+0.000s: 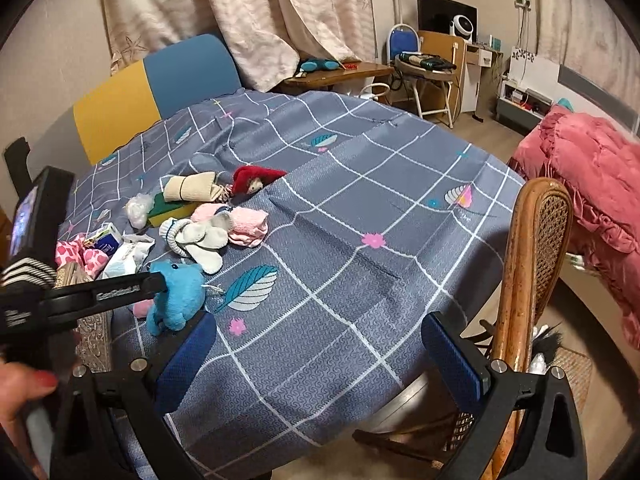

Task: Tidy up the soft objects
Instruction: 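Reach the left gripper to the blue plush toy and close on it, then carry the blue plush toward the tray while the right gripper grasps the white glove bundle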

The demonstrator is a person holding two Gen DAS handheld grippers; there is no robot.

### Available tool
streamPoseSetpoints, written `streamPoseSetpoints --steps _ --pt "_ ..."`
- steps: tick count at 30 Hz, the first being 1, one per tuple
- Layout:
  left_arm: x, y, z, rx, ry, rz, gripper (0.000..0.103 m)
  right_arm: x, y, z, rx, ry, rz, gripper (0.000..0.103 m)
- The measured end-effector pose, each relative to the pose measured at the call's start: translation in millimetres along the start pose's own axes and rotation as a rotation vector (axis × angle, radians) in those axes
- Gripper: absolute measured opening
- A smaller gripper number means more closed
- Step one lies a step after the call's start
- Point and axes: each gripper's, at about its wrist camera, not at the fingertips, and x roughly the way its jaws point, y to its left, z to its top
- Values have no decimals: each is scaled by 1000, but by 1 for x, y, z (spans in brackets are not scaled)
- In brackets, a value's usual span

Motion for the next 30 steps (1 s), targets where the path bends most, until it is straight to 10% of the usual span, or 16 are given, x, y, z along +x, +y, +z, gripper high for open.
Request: streamPoseSetpoints --steps 4,9,14,30 --pt "12 -1 0 4 -9 -19 70 7 -1 -2 8 19 9 103" --pt "15 -6 0 40 -53 -95 35 14 0 -3 3 31 10 103" --pt "11 -13 -6 106 -78 -111 22 22 -1 -4 14 48 12 103" --pt "-80 21 -17 17 -238 -295 20 53 13 0 23 91 45 103"
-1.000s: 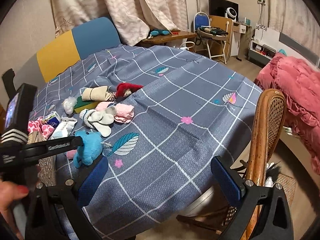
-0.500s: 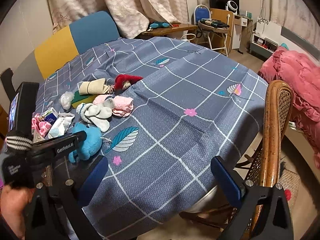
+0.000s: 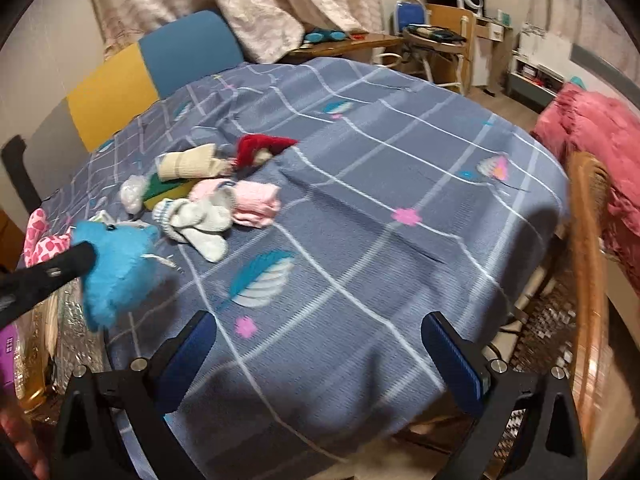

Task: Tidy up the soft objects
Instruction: 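Carry the blue plush toward the tray while the right gripper grasps the white glove bundle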

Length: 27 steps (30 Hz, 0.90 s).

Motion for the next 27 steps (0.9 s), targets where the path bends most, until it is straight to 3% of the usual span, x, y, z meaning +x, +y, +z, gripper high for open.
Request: streamPoseSetpoints --steps 6,12,17,22,27 --pt "-63 3 3 3 -98 -66 20 25 36 19 -110 -47 55 103" --pt "-117 24 3 7 -178 -44 20 49 80 40 -217 -75 136 103" --pt "-157 64 -8 -41 -220 25 20 69 126 54 -389 -119 134 101" --pt "-186 113 -29 -137 -246 111 21 101 164 56 -598 -104 52 96" --pt "-208 165 -57 -235 -249 211 21 134 176 60 -693 -39 21 78"
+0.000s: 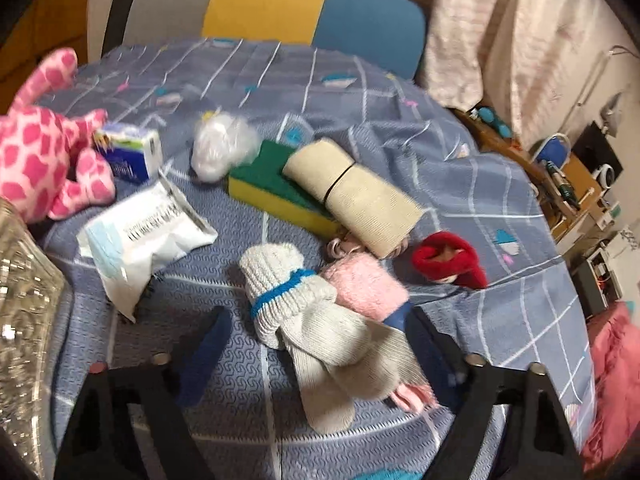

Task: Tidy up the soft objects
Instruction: 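Carry the blue plush toward the tray while the right gripper grasps the white glove bundle, then release the blue plush into the tray while the right gripper lifts the glove bundle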

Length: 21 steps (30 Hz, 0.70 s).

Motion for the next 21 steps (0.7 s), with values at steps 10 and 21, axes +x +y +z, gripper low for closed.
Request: streamPoseSetpoints --steps 10,21 --pt "-7 100 -24 -147 22 141 21 24 9 -3 11 90 25 48" --pt "9 186 -32 -248 43 277 21 5 -13 -4 242 93 101 41"
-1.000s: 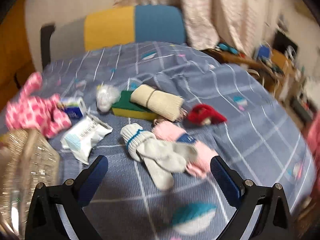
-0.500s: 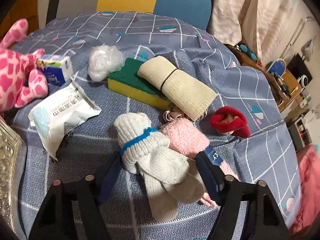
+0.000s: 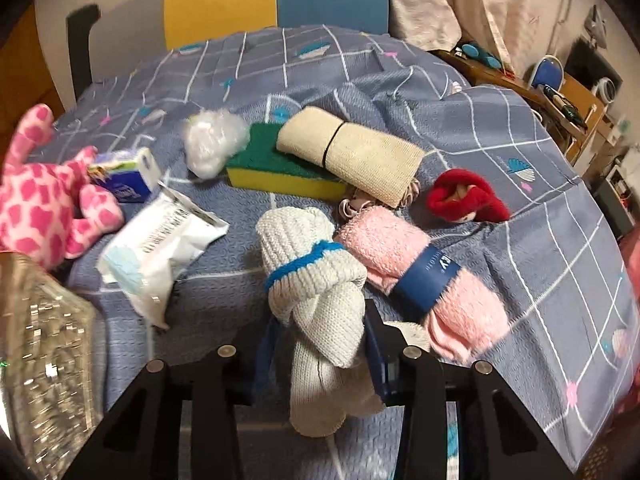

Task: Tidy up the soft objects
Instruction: 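Release the blue plush into the tray while the right gripper lifts the glove bundle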

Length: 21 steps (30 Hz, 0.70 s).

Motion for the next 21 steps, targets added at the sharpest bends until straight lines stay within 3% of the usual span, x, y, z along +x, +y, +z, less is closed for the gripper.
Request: streamPoseSetpoints --steps 7,12,21 --pt "32 36 10 -34 19 70 21 -44 8 -14 11 -65 31 41" --pt "52 39 20 7 35 89 22 -74 9 -22 20 -107 32 41" --pt "92 51 30 -16 54 106 27 -127 17 -35 52 -164 61 41"
